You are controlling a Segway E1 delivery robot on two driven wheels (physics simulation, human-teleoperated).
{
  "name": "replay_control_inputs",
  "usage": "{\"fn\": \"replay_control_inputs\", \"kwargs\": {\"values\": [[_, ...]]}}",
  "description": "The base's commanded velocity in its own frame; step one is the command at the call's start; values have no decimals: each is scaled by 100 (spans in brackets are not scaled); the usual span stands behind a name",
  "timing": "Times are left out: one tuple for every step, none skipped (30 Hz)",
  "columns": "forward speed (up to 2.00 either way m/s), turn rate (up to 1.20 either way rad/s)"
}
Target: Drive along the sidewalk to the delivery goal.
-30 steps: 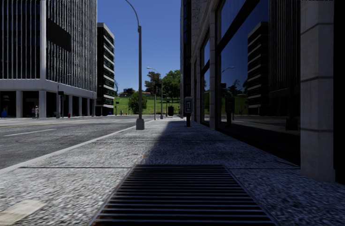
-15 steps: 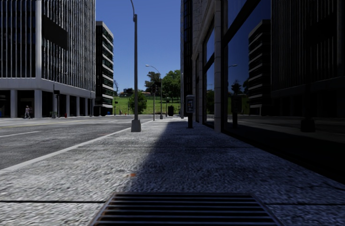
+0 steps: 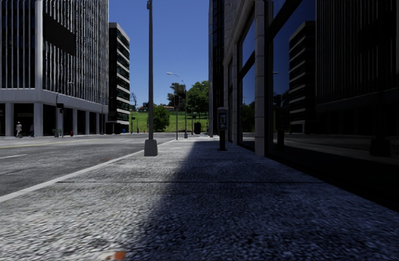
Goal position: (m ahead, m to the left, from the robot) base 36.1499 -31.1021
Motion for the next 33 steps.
{"fn": "replay_control_inputs", "kwargs": {"values": [[200,0],[200,0],[200,0],[200,0],[200,0],[200,0],[200,0],[200,0],[200,0],[200,0],[200,0],[200,0],[200,0],[200,0],[200,0],[200,0],[200,0],[200,0],[200,0],[200,0],[200,0],[200,0],[200,0],[200,0],[200,0],[200,0],[200,0],[200,0],[200,0],[200,0],[200,0],[200,0],[200,0]]}}
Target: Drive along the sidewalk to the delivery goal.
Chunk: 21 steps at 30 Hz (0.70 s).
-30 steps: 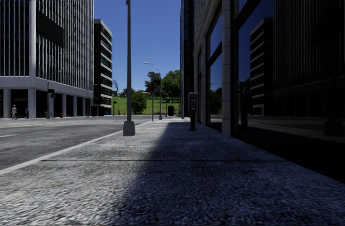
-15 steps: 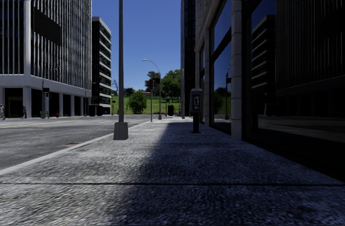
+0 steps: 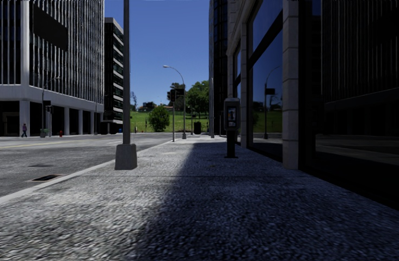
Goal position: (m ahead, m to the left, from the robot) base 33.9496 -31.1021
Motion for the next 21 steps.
{"fn": "replay_control_inputs", "kwargs": {"values": [[200,0],[200,0],[200,0],[200,0],[200,0],[200,0],[200,0],[200,0],[200,0],[200,0],[200,0],[200,0],[200,0],[200,0],[200,0],[200,0],[200,0],[200,0],[200,0],[200,0],[200,0]]}}
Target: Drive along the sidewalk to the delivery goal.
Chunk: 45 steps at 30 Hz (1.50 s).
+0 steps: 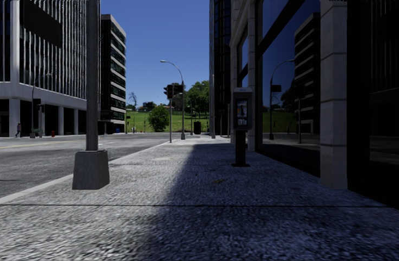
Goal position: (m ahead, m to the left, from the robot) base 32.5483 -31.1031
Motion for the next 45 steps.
{"fn": "replay_control_inputs", "kwargs": {"values": [[200,0],[200,0],[200,0],[200,0],[200,0],[200,0],[200,0],[200,0],[200,0],[200,0],[200,0],[200,0],[200,0],[200,0],[200,0],[200,0],[200,0],[200,0],[200,0],[200,0],[200,0],[200,0],[200,0],[200,0],[200,0],[200,0],[200,0],[200,0],[200,0],[200,0],[200,0],[200,0],[200,0],[200,0],[200,0],[200,0],[200,0],[200,0],[200,0],[200,0],[200,0],[200,0],[200,0],[200,0],[200,0]]}}
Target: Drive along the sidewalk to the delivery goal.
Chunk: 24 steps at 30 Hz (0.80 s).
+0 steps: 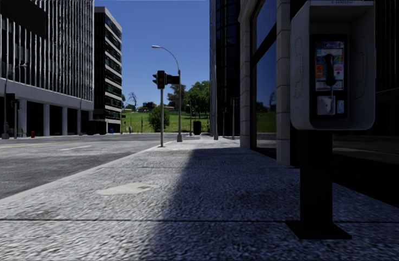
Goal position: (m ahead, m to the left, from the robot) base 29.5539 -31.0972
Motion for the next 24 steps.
{"fn": "replay_control_inputs", "kwargs": {"values": [[200,0],[200,0],[200,0],[200,0],[200,0],[200,0],[200,0],[200,0],[200,0],[200,0],[200,0],[200,0],[200,0],[200,0],[200,0],[200,0],[200,0],[200,0],[200,0],[200,0],[200,0],[200,0],[200,0],[200,0]]}}
